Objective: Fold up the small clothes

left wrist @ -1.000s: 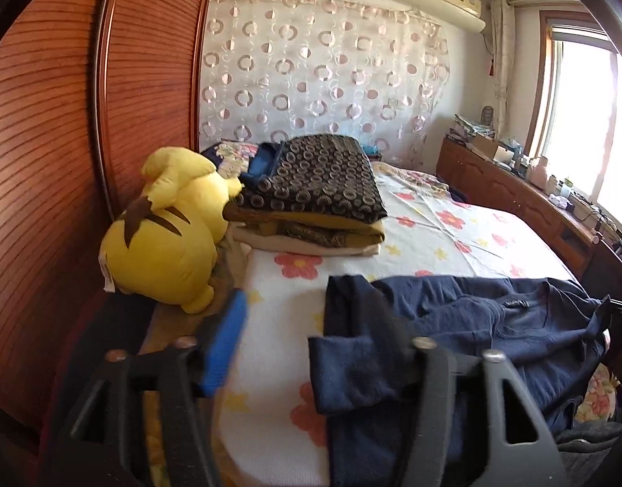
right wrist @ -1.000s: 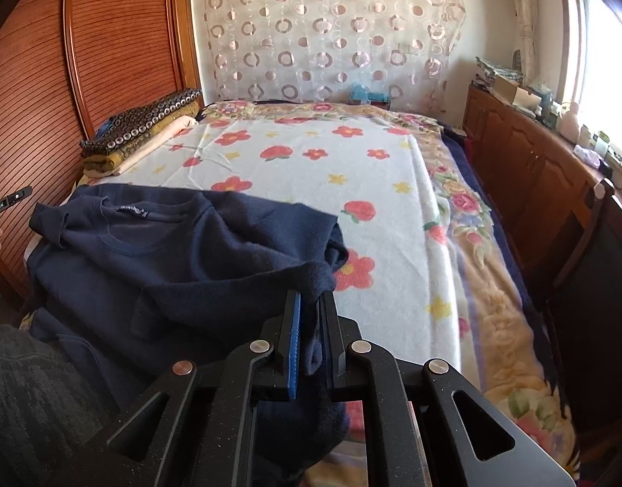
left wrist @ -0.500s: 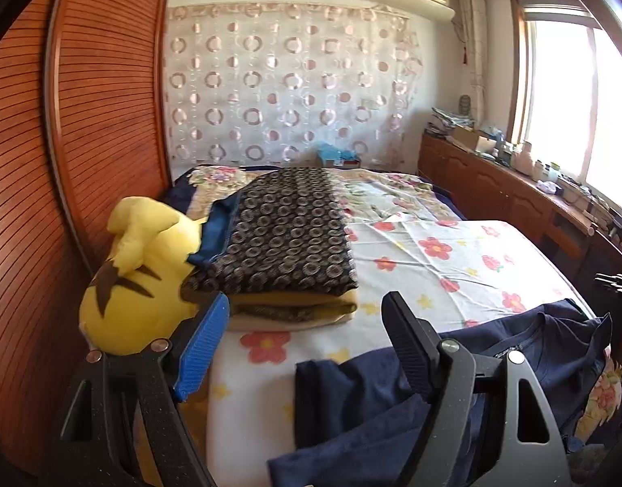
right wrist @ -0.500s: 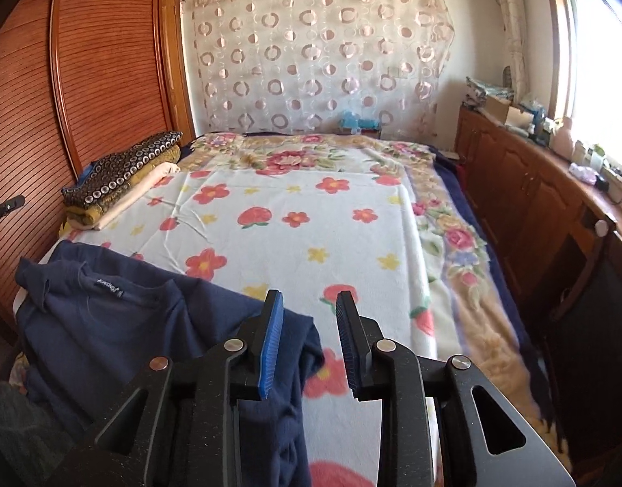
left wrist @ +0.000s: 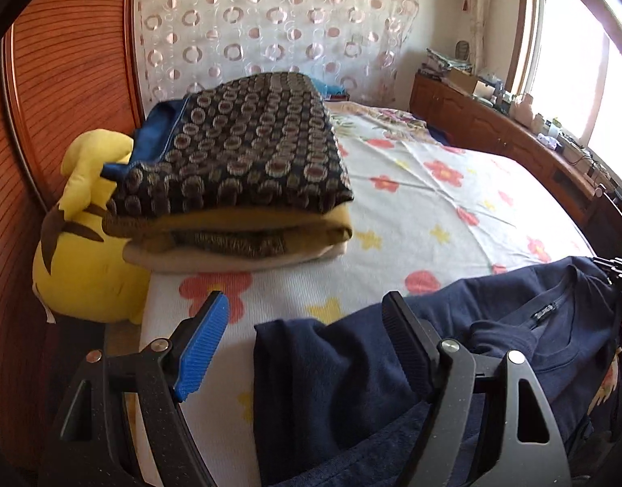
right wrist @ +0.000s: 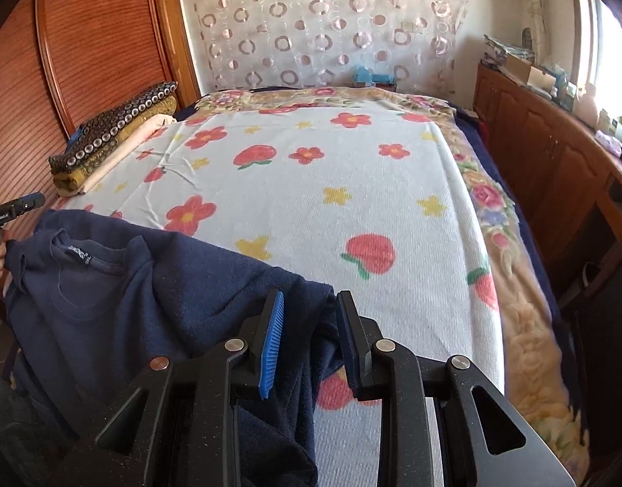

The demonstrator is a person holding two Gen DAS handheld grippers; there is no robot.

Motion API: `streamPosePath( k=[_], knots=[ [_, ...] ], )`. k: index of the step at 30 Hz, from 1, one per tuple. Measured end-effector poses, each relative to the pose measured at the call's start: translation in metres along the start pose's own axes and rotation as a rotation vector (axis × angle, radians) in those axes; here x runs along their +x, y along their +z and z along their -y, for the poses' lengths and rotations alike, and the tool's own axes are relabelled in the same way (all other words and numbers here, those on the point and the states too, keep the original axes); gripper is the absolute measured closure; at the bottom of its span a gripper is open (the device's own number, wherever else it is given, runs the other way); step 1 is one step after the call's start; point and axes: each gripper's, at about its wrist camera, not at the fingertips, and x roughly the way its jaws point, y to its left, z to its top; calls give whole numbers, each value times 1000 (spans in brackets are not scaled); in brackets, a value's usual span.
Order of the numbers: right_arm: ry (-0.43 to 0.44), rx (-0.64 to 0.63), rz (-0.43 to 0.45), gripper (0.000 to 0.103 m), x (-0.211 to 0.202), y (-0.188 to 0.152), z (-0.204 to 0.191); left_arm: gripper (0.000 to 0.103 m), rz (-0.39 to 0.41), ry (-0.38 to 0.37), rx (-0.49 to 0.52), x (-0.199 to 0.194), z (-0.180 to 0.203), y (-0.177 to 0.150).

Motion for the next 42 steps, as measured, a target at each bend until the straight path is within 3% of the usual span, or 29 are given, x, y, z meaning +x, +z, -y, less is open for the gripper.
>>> streamPosePath(
  k=[3,5,9,14,19,24,26,29,32,35,42],
  knots=[
    [22,-14,24,96,-5,5,-2,25,-12,8,-4,4,1,-6],
    [16,-8,68,97,-13,0,-2,25,-21,26,-2,9,3,-9],
    [-125,43,159,98,-38,-6,1,25,-43,26,-10,16,3,-8],
    [-111,76,103,98,-34,-13,12,25,-54,27,-14,19,1,-8],
    [-96,65,129,98,-38,-6,11,25,-75,26,-21,23,-3,-6],
    [-86,42,156,89,-39,-6,9,25,-94,27,-47,27,-8,-7],
    [-77,39,146,73,-35,-6,10,25,-98,21,-53,27,-10,-7],
    [-66,37,115,59,-24,-7,12,25,-105,15,-57,26,-14,-9],
    [-67,36,75,58,-15,-4,14,27,-114,20,-47,21,-18,-11],
    [-69,33,69,58,-12,-2,15,36,-118,46,-34,16,-26,-11],
    [-45,24,40,52,-4,3,12,36,-153,13,-31,21,-33,-12]
  ],
)
